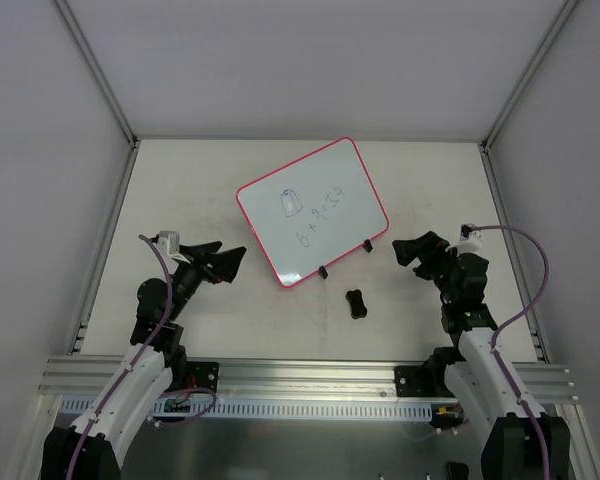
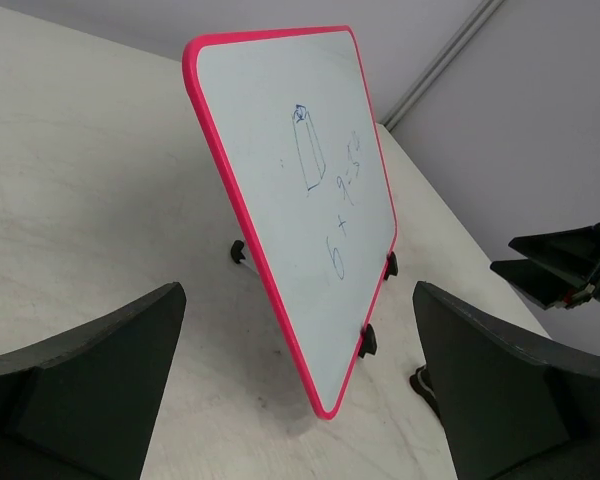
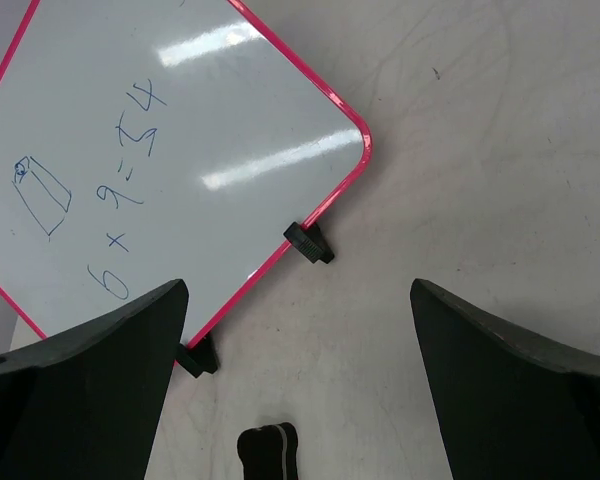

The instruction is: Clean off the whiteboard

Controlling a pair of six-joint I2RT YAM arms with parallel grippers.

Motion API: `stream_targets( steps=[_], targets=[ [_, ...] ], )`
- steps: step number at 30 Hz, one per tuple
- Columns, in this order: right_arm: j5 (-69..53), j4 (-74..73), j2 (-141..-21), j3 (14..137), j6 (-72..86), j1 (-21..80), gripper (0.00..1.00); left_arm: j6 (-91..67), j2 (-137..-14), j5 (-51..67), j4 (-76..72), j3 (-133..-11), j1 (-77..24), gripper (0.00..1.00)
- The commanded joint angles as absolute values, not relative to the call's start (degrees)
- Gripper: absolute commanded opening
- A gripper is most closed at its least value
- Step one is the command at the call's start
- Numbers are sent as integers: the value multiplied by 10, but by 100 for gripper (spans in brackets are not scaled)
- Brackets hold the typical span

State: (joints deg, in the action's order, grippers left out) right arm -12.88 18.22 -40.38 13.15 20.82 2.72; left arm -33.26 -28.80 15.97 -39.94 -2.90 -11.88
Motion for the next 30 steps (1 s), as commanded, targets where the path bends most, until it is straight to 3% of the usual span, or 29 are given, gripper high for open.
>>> stream_targets(
  steps=[1,11,18,25,30],
  targets=[
    [-118,195,-410,141,209,28,99,-316,-291,168,-416,-41,-111,99],
    [-132,64,-494,245,142,68,99,-314,-291,170,-417,-44,-111,99],
    [-50,-109,-588,352,78,240,99,-307,-294,175,-415,-47,-112,99],
    [32,-192,-609,383,78,351,83,-306,-302,169,-412,-48,-111,99],
    [68,-230,-651,403,81,408,79,-307,-306,168,-414,-50,-111,99]
  ],
)
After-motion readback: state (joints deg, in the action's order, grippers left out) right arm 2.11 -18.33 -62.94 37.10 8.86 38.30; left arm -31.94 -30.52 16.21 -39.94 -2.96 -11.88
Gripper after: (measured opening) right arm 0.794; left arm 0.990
